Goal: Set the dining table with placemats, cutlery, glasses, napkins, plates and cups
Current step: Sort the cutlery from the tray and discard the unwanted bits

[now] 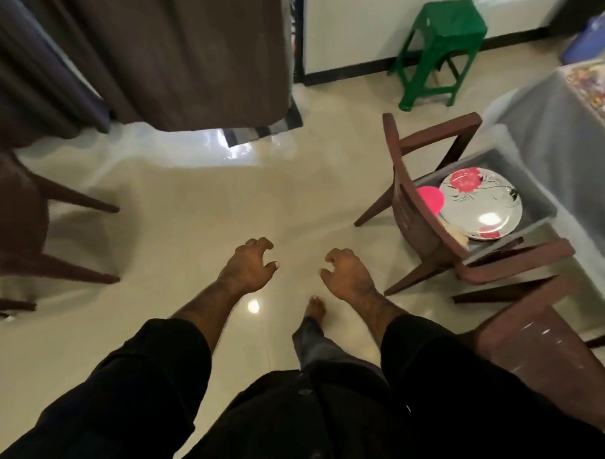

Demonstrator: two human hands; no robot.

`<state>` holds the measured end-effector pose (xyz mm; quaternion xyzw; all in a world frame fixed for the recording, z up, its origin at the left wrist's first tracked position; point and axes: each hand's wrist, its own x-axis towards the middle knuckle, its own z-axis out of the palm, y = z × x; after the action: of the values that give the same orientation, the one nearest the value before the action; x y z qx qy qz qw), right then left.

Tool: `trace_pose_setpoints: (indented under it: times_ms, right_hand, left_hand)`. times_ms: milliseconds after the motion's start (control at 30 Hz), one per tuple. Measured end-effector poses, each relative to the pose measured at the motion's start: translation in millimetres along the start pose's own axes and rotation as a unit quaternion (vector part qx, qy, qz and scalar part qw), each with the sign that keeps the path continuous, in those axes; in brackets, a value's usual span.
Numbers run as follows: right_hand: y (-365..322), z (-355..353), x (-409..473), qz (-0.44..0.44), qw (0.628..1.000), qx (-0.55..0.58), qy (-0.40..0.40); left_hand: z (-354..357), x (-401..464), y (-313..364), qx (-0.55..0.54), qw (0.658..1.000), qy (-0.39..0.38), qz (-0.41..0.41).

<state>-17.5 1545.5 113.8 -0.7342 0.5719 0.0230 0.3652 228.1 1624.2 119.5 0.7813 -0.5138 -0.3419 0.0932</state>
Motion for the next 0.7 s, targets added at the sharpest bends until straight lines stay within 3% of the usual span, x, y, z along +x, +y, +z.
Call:
trace_pose_setpoints:
  times_ms: [200,433,700]
  right_hand:
    - [-53,-72,115,0.009,0.998,-0.046,0.030]
    - [-96,-150,243,0.009,0.980,-0.130,0.151]
    - [-106,-219,354,0.175,0.940,-0.180,0.233]
  left_hand:
    - [-63,122,39,0.017,0.999,-0.003,0.027]
    - [-132,281,99,0.051,0.994,-0.016,0.097]
    - [-179,465,178,0.114,0.962,-0.095,0.229]
